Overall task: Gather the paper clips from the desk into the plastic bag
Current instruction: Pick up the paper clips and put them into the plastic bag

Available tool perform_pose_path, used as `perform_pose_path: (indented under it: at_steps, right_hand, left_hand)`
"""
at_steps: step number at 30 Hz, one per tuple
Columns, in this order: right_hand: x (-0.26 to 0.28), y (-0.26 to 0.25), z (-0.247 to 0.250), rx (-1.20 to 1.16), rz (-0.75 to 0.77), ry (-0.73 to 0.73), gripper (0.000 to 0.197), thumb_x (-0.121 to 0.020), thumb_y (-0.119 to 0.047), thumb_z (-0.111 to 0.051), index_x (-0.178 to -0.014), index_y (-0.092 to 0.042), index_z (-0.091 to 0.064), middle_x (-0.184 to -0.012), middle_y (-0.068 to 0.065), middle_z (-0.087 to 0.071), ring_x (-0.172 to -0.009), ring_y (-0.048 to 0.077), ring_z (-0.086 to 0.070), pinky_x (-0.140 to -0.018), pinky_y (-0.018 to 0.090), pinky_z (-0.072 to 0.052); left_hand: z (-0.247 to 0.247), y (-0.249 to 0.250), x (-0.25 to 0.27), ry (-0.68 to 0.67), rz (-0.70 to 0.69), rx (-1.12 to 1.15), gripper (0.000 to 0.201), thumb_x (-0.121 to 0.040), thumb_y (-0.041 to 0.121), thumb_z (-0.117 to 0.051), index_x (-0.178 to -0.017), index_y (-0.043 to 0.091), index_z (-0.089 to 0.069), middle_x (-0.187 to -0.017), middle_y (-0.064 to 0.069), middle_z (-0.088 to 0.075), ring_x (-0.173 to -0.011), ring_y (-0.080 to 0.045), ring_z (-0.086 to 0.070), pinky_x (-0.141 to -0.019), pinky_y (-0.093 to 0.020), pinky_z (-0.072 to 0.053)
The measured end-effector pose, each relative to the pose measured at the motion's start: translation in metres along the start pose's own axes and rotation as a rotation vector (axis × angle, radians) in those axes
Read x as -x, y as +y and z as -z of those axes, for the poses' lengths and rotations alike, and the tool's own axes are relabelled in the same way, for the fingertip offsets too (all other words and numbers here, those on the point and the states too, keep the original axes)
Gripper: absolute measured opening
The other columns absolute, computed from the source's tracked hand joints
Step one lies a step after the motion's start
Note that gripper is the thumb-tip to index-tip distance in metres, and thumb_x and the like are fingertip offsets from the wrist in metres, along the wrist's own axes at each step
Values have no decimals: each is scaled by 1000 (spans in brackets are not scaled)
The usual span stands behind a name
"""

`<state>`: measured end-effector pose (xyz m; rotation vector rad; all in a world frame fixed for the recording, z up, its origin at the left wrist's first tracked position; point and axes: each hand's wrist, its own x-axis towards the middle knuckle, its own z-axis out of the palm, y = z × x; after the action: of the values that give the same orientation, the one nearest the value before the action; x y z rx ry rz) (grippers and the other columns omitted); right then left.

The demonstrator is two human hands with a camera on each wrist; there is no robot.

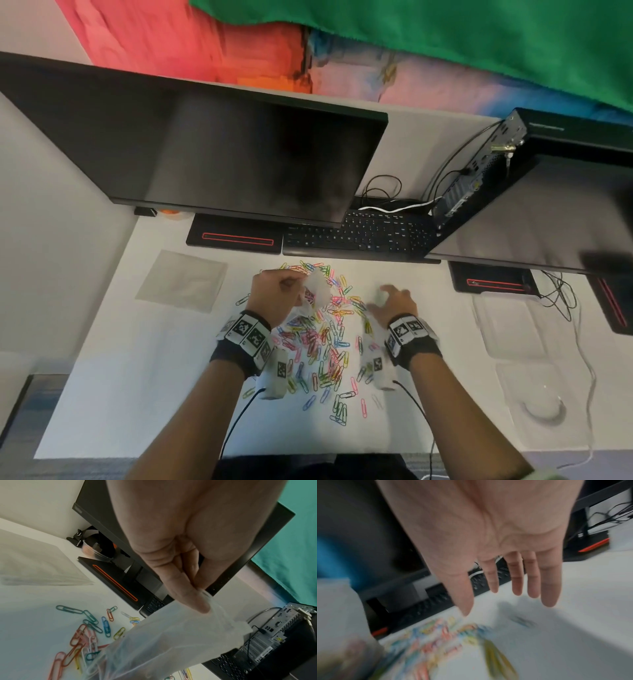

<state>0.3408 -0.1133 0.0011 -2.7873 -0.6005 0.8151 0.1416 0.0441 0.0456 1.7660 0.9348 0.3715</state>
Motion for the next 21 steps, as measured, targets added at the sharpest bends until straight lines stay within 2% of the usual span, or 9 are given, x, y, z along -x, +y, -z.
perform_pose_path:
  at_steps: [1, 3, 6, 9, 12, 14, 17, 19, 21]
  right_hand:
    - [-1, 11, -8, 69, -54, -71, 76, -75, -50, -73, -139, -24, -40, -135, 11, -42, -122, 32, -48, -98, 42, -46]
    - [1, 22, -26, 89, -20, -122, 99, -62, -61, -78, -141, -23, -32, -136, 11, -34, -125, 34, -40, -100, 44, -43]
    - [3, 14, -45, 10, 124, -74, 103, -58, -55, -83, -141, -20, -34, -135, 10, -32, -127, 32, -40, -101, 39, -43]
    - [-3, -6, -50, -26, 209, -10, 100, -60, -54, -83, -142, -21, -37, -134, 8, -33, -125, 29, -41, -103, 38, -43]
    - [-10, -22, -52, 125, 370, -5, 84, -72, -53, -75, -143, -26, -41, -127, 9, -38, -115, 28, -45, -102, 40, -44]
    - [-11, -30, -52, 176, 480, 31, 60, -80, -41, -72, -135, -24, -53, -118, 9, -46, -104, 26, -52, -97, 40, -48]
    - [-11, -35, -51, 229, 559, 76, 28, -89, -21, -63, -116, -20, -70, -113, 7, -56, -94, 23, -61, -91, 31, -52]
    - [-11, -34, -49, 248, 568, 75, 23, -92, -11, -57, -106, -18, -74, -110, 5, -61, -90, 22, -65, -88, 26, -53]
    - [-12, -31, -45, 191, 516, 57, 22, -91, -6, -58, -98, -15, -76, -103, 4, -65, -87, 20, -65, -85, 25, -54]
  left_hand:
    - [2, 0, 1, 7, -3, -5, 14, -93, 16, -64, -96, 13, -77, -74, -1, -75, -62, -12, -73, -71, -32, -63]
    - [5, -1, 2, 15, -4, -12, 14, -94, 15, -63, -97, 13, -77, -75, 0, -75, -61, -8, -72, -69, -34, -63]
    - [7, -3, 2, 32, 21, 14, 14, -93, 12, -63, -97, 13, -77, -79, -4, -76, -64, -13, -74, -69, -39, -64]
    - [7, -1, 2, 31, 19, -9, 14, -93, 12, -64, -96, 15, -77, -81, -5, -76, -66, -16, -74, -70, -38, -64]
    - [7, -1, 3, 37, 34, 16, 12, -92, 13, -65, -94, 15, -77, -79, -6, -76, -66, -16, -74, -70, -39, -64]
    - [6, -2, 3, 36, 37, 20, 11, -92, 14, -66, -96, 13, -77, -81, -7, -76, -68, -17, -75, -70, -41, -64]
    - [6, -4, 4, 36, 39, 34, 11, -91, 15, -67, -96, 13, -77, -79, -6, -76, -66, -18, -75, -70, -41, -64]
    - [7, -4, 4, 33, 38, 42, 12, -92, 15, -66, -96, 11, -77, -79, -6, -76, -66, -18, -75, -70, -41, -64]
    - [8, -4, 5, 32, 38, 45, 12, -92, 15, -67, -97, 10, -76, -78, -5, -76, -66, -18, -75, -70, -40, -64]
